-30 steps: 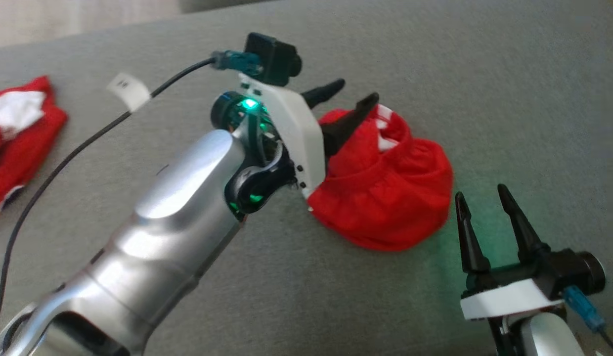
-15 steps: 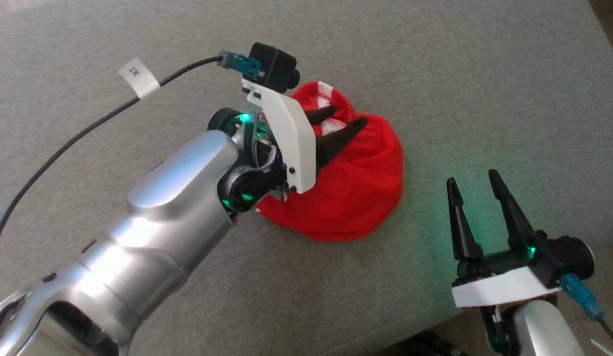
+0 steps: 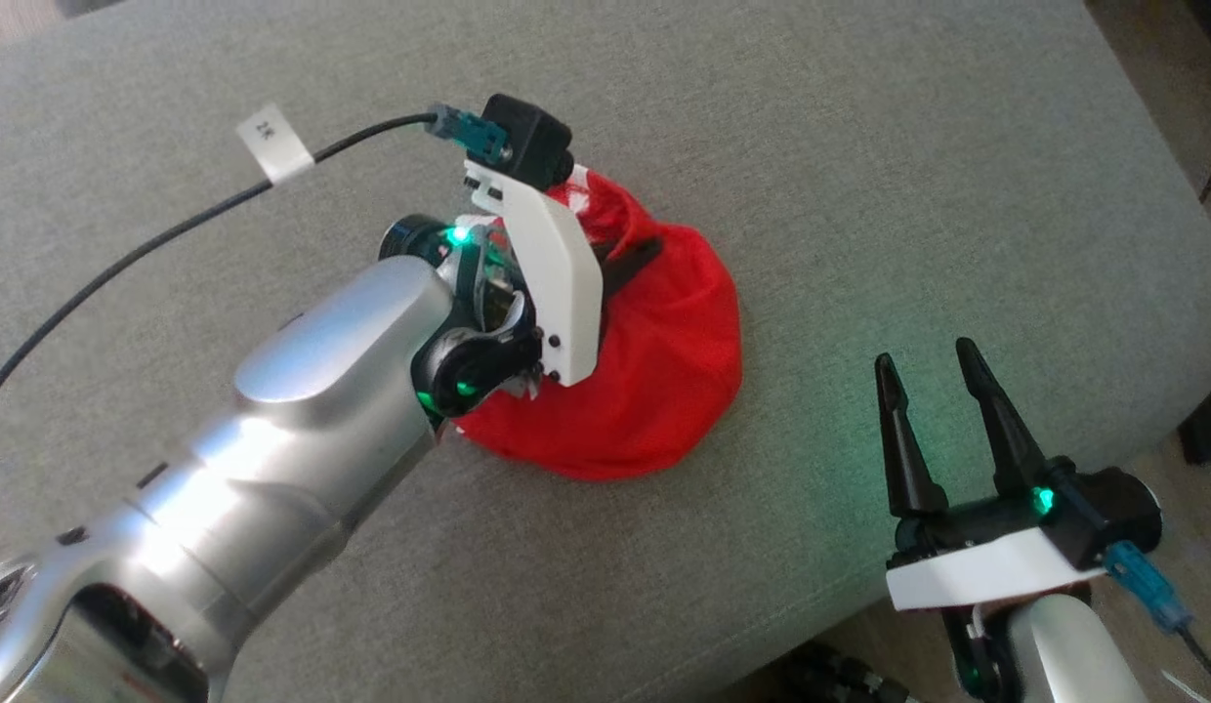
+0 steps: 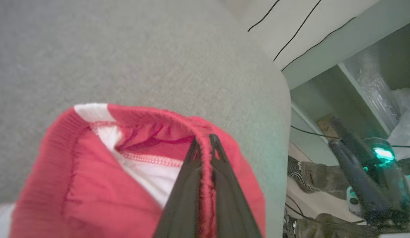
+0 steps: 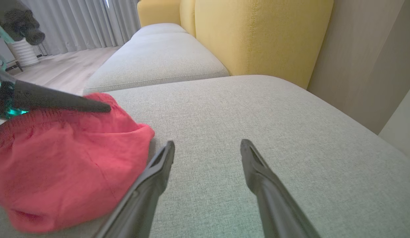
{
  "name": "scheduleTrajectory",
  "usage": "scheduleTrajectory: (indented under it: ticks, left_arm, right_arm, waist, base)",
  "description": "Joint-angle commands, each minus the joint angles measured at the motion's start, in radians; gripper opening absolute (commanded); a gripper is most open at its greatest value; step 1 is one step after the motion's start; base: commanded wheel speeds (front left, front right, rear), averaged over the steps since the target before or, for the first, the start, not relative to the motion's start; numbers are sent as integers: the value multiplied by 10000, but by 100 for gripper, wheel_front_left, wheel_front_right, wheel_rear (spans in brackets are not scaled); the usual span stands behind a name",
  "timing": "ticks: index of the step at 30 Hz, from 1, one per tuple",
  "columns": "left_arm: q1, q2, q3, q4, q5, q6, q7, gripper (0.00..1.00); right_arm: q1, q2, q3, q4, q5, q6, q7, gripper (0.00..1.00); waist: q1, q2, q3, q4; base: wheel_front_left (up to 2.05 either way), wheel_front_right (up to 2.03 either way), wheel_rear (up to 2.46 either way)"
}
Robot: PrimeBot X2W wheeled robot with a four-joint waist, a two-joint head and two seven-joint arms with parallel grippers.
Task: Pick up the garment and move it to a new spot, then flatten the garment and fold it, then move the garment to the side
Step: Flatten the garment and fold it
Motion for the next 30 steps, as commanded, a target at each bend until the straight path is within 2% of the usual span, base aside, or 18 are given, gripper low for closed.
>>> scheduleTrajectory:
  ticks: [1, 9, 12, 15, 19, 20, 24, 27, 30]
  left_arm:
    - [-775, 98, 279, -485, 37, 14, -261, 0]
    - [-2296, -70, 710, -1507, -656, 14, -1701, 0]
    - [-2604, 62, 740, -2024, -1025, 14, -2106, 0]
    - [-2472, 438, 479, -2755, -1302, 14, -2318, 0]
    - [-1286, 1312, -330, -3758, -1372, 14, -2719, 0]
    - [-1286, 1312, -330, -3758, -1372, 14, -2719, 0]
    - [573, 2134, -1411, -4139, -860, 14, -3578, 0]
    - [1984, 2234, -1782, -3935, -516, 14, -4351, 0]
    - [3055, 1971, -1954, -3579, -78, 14, -4923, 0]
  right_arm:
    - [-89, -85, 187, -253, 44, -7, -25, 100]
    - [208, -85, 209, -186, -366, -7, -25, 100]
    - [324, -85, 100, -195, -549, -7, -25, 100]
    - [426, -85, -35, -231, -719, -7, -25, 100]
    - [552, -85, -238, -287, -906, -7, -25, 100]
    - [552, -85, -238, -287, -906, -7, -25, 100]
    - [648, -85, -585, -390, -1069, -7, -25, 100]
    - [646, -85, -757, -443, -1227, -7, -25, 100]
    - [669, -85, -880, -457, -1381, -7, -25, 100]
  waist:
    - [0, 0, -168, 51]
    - [0, 0, -1444, 847]
    - [0, 0, -1938, 1301]
    - [0, 0, -2202, 1811]
    - [0, 0, -2317, 2529]
    - [0, 0, -2317, 2529]
    - [0, 0, -2186, 3278]
    - [0, 0, -2046, 3758]
    - [0, 0, -2009, 4149]
  base:
    - [0, 0, 0]
    - [0, 0, 0]
    - [0, 0, 0]
    - [0, 0, 0]
    - [0, 0, 0]
    - [0, 0, 0]
    - [0, 0, 0]
    - [0, 0, 0]
    - [0, 0, 0]
